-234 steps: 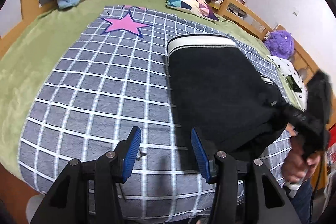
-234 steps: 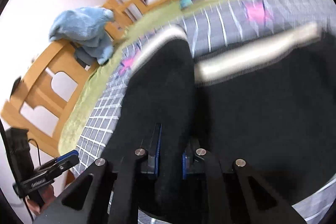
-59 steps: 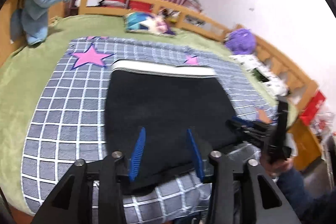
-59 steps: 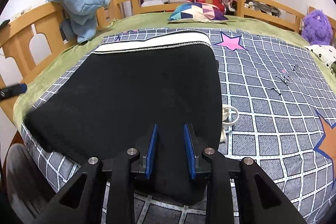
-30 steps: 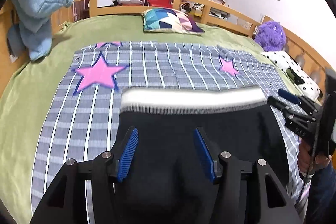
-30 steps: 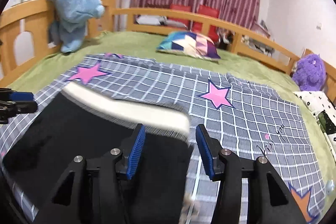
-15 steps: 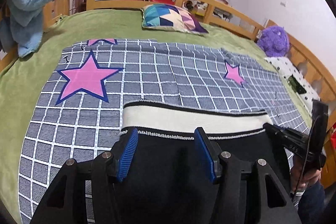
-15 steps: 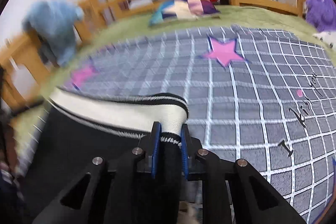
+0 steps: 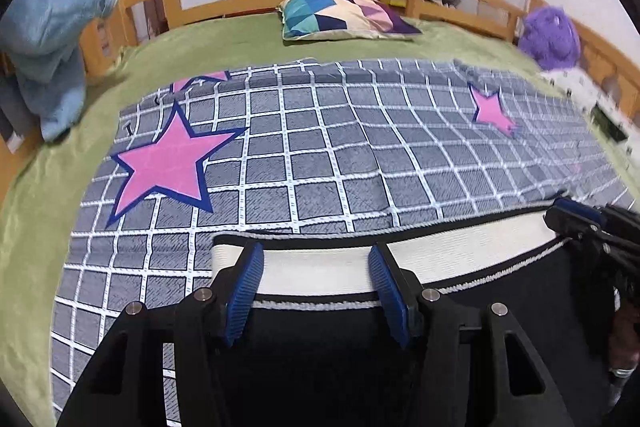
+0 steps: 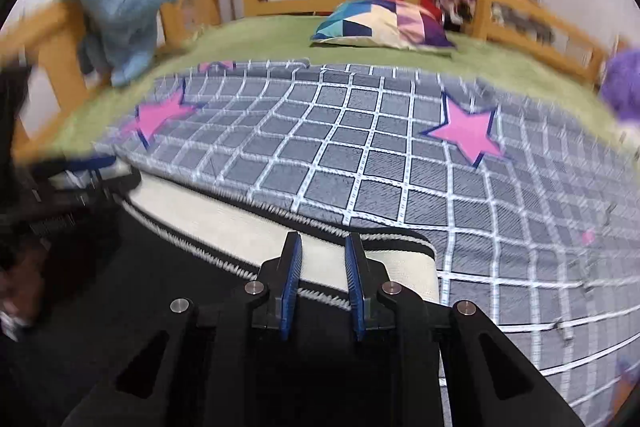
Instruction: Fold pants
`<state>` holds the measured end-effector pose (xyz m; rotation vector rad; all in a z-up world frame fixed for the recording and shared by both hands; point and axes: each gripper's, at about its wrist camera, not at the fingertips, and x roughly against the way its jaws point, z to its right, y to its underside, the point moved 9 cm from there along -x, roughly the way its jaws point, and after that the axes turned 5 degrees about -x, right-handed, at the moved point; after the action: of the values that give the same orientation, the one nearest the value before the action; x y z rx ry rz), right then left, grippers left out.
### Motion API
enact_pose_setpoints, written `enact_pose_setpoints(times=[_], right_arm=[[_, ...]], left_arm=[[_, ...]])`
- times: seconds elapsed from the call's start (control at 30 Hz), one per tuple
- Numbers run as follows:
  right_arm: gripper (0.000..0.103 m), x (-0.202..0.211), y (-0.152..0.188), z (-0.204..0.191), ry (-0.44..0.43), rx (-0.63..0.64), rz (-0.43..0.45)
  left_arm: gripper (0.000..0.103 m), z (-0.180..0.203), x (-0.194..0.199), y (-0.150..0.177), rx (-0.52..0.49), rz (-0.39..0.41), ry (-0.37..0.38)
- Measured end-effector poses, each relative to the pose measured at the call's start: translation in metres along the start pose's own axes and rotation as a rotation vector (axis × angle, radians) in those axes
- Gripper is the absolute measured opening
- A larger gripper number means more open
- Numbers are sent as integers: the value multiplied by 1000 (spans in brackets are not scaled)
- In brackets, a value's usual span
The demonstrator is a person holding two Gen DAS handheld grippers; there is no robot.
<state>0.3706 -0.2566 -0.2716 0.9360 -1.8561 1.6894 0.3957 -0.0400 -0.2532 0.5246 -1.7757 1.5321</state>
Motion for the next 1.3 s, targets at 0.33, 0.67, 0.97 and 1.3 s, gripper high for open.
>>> enact_pose_setpoints(times=[0.33,0.67,0.97,1.3], right_arm=[[9,42,24,11,101,6,15],[18,111,112,2,106,5,27],[29,158,151,-20,40,-28,52],[36,132,173,-55,19,43,35]], left_arm=[[55,-20,50,73,70,-111,91],[57,-3,123,171,67,-96,113],[60,23,162,160,68,-6,168],[57,79,134,177,-109,-5,100]])
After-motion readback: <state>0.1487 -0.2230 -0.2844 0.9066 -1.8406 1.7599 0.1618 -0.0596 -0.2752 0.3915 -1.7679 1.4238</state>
